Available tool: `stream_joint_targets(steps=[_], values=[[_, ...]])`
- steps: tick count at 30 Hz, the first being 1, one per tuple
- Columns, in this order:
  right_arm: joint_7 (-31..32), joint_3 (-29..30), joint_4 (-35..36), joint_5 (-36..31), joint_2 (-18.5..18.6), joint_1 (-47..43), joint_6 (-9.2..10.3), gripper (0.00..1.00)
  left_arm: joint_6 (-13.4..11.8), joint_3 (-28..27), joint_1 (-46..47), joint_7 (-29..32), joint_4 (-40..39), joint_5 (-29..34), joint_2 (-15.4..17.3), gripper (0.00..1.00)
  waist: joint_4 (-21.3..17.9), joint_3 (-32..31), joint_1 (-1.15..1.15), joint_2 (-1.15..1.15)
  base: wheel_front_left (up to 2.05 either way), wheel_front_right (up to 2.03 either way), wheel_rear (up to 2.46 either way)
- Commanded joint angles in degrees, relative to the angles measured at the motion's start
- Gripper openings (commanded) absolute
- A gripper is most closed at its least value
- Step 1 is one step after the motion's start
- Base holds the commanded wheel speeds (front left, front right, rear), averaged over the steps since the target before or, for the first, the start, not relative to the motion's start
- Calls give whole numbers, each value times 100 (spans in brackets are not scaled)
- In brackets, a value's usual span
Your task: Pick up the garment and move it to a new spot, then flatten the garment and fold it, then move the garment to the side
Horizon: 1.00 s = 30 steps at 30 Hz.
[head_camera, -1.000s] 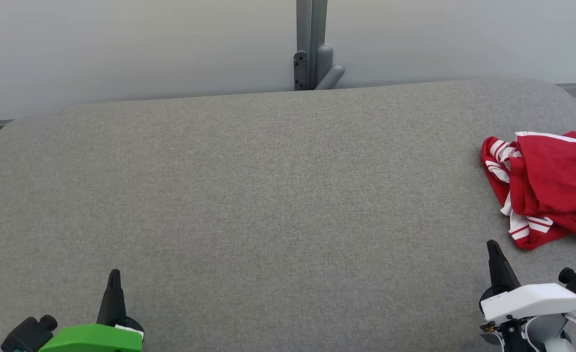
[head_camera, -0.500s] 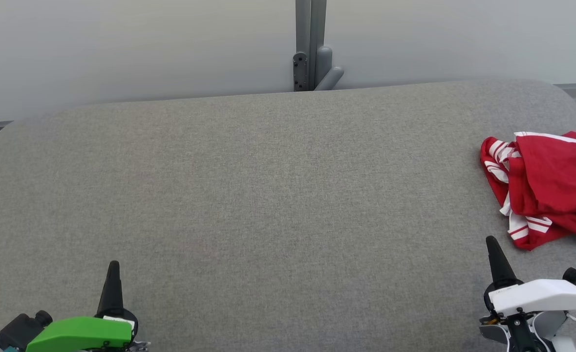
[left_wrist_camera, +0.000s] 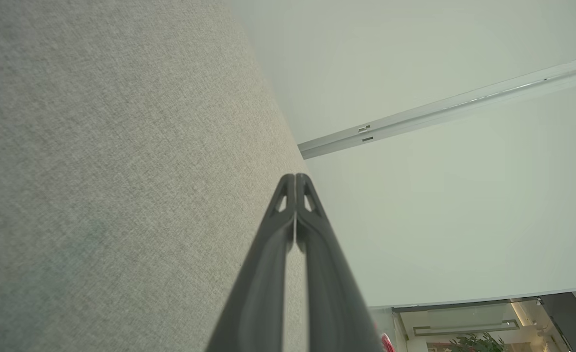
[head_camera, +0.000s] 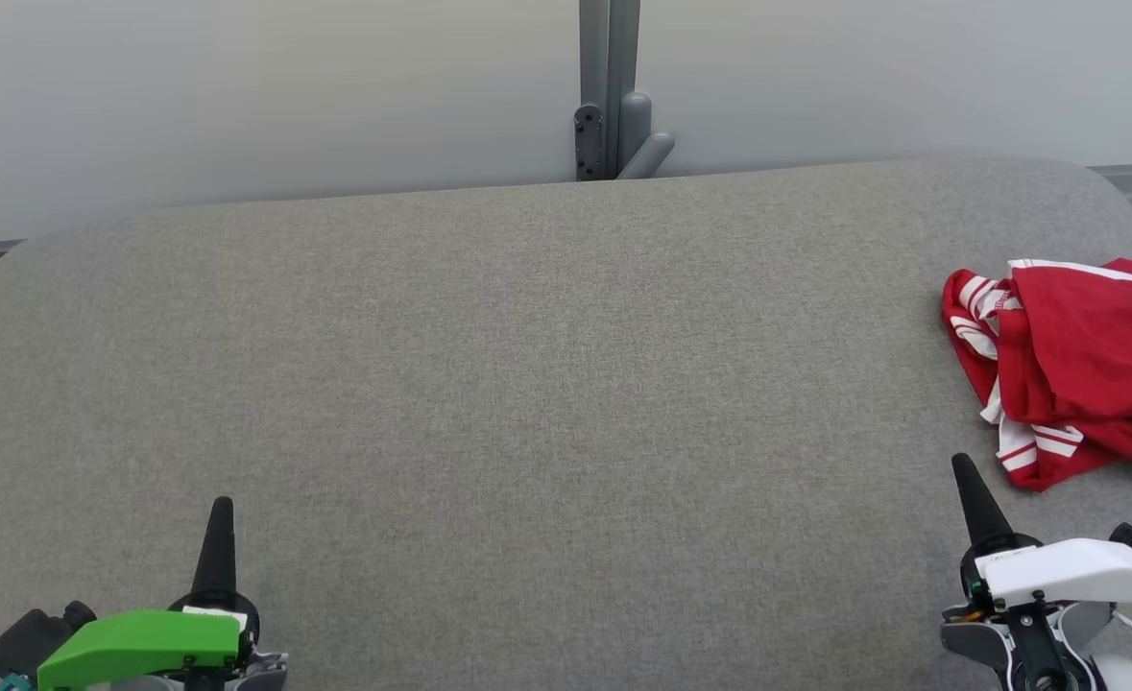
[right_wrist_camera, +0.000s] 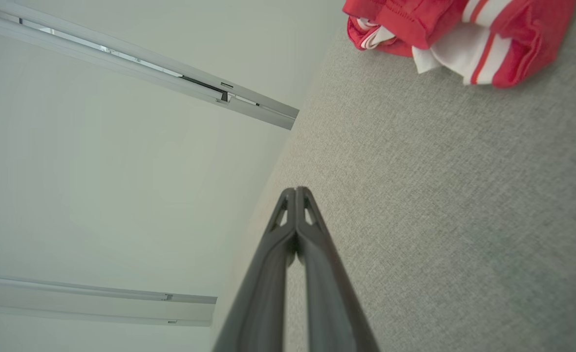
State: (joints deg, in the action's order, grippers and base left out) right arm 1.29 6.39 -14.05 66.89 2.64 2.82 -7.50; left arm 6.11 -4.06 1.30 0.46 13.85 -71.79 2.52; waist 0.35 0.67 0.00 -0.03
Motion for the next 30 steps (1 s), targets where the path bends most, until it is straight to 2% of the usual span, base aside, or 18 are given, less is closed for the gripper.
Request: stream_joint_targets(steps=[1,30], values=[[44,22,68,173,36,117,-1,0,50,-36,151,44,-47,-151,41,0,-1,-1,0,1,0,0,0],[423,68,100,1810,36,223,-1,0,116,-135,361,406,-63,-1475,50,0,-22,-33,0,2,0,0,0]])
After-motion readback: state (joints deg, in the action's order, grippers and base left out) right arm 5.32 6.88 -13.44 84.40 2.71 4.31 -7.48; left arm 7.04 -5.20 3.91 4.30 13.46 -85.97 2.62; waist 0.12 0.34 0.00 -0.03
